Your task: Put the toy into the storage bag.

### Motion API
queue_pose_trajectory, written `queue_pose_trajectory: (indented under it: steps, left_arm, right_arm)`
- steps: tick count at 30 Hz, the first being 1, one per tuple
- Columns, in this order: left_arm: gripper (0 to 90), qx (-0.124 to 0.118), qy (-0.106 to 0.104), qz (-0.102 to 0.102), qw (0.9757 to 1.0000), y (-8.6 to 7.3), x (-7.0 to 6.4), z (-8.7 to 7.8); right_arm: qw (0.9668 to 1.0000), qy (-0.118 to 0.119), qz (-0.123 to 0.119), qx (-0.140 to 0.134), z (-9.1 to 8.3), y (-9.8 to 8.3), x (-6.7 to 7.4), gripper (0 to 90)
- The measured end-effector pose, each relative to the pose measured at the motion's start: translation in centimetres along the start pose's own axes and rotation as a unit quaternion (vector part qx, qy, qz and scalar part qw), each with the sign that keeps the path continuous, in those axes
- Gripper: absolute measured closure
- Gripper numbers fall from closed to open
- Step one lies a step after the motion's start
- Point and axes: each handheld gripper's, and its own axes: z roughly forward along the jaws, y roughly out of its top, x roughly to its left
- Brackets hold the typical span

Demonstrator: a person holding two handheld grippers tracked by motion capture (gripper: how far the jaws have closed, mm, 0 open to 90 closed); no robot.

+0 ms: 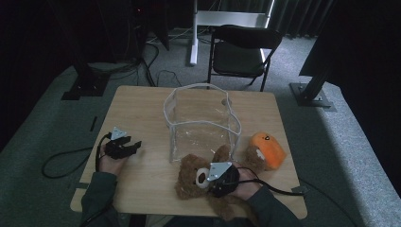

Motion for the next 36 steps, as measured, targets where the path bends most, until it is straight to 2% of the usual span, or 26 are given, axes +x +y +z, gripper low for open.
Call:
queue_pose_trajectory:
  steps: [7,13,14,15,22,27,33,36]
  left_arm:
    - [43.3,0.002,0.006,-0.003,1.0000,-0.2,0.2,0.1]
    - [43.3,0.004,0.009,-0.006,0.9999,-0.3,0.4,0.2]
    - [43.3,0.004,0.009,-0.006,0.9999,-0.3,0.4,0.2]
    - [43.3,0.004,0.010,-0.005,0.9999,-0.4,0.4,0.3]
    - [43.3,0.004,0.012,-0.005,0.9999,-0.4,0.4,0.3]
    - [43.3,0.005,0.014,-0.003,0.9999,-0.4,0.4,0.4]
    - [43.3,0.007,0.014,-0.002,0.9999,-0.5,0.4,0.5]
    - [43.3,0.007,0.014,-0.002,0.9999,-0.5,0.4,0.5]
  right_arm:
    - [0.9994,0.004,0.010,-0.034,-0.9,0.0,-0.1,35.2]
    - [0.9964,0.013,0.027,-0.079,-2.0,0.0,-0.3,36.4]
    - [0.9964,0.013,0.027,-0.079,-2.0,0.0,-0.3,36.4]
    - [0.9944,0.020,0.035,-0.097,-2.4,0.0,-0.5,36.9]
    - [0.9882,0.034,0.051,-0.140,-3.3,0.0,-0.7,37.9]
    - [0.9806,0.045,0.069,-0.178,-4.0,-0.1,-1.1,38.2]
    - [0.9736,0.050,0.088,-0.205,-4.8,-0.4,-1.7,38.4]
    - [0.9717,0.049,0.092,-0.212,-5.0,-0.5,-1.8,38.4]
